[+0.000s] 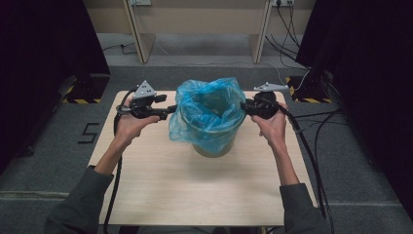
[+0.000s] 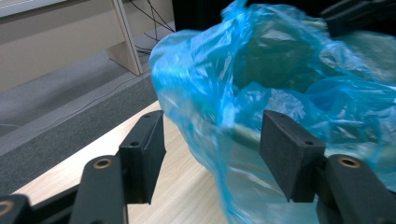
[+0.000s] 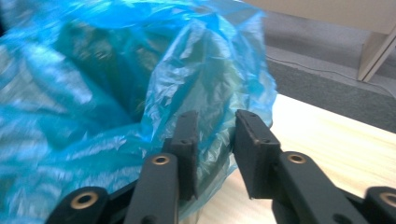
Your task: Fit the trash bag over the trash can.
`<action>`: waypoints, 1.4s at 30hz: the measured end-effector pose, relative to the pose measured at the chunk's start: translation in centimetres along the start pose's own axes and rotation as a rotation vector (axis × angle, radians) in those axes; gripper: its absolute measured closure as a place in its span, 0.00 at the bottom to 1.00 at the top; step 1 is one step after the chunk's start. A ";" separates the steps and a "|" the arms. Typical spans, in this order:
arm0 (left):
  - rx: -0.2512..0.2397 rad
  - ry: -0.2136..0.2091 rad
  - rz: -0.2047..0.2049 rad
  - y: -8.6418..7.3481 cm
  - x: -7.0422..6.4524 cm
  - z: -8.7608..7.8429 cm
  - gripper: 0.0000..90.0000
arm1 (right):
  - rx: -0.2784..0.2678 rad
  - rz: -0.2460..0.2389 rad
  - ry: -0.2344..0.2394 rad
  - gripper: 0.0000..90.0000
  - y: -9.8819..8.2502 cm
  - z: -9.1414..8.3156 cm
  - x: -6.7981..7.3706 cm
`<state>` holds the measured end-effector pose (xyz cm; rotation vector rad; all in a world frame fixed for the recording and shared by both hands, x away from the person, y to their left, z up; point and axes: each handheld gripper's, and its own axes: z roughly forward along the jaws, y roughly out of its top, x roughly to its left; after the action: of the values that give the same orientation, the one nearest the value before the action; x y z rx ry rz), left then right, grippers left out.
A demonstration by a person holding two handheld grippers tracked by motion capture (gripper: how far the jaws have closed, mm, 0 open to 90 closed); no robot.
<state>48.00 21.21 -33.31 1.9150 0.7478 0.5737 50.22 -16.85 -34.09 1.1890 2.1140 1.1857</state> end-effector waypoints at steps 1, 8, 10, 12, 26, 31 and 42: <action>0.000 -0.001 0.002 0.1 -0.1 0.0 0.44 | 0.000 -0.004 0.002 0.79 0.2 0.3 -0.2; -0.006 0.008 -0.001 1.2 -0.2 0.3 0.40 | 0.046 -0.067 0.025 0.76 2.0 2.8 -1.6; -0.011 0.005 -0.008 1.5 -0.3 0.4 0.40 | 0.036 -0.057 0.006 0.64 2.4 2.5 -1.4; -0.016 0.002 -0.006 1.9 -0.4 0.5 0.39 | 0.023 -0.031 -0.027 0.55 2.5 1.6 -0.7; -0.024 -0.019 0.037 3.9 -2.0 2.4 0.41 | 0.038 -0.034 -0.076 0.71 0.3 0.1 0.8; -0.002 -0.020 0.053 4.7 -2.7 3.4 0.43 | 0.017 0.013 -0.031 0.75 0.9 1.4 -0.9; 0.068 0.023 0.022 2.3 1.3 5.2 0.96 | 0.019 -0.002 -0.044 0.72 1.0 1.6 -1.0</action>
<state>52.92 18.19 -33.35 1.9841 0.7708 0.5910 52.42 -16.70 -34.14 1.2103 2.0975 1.1311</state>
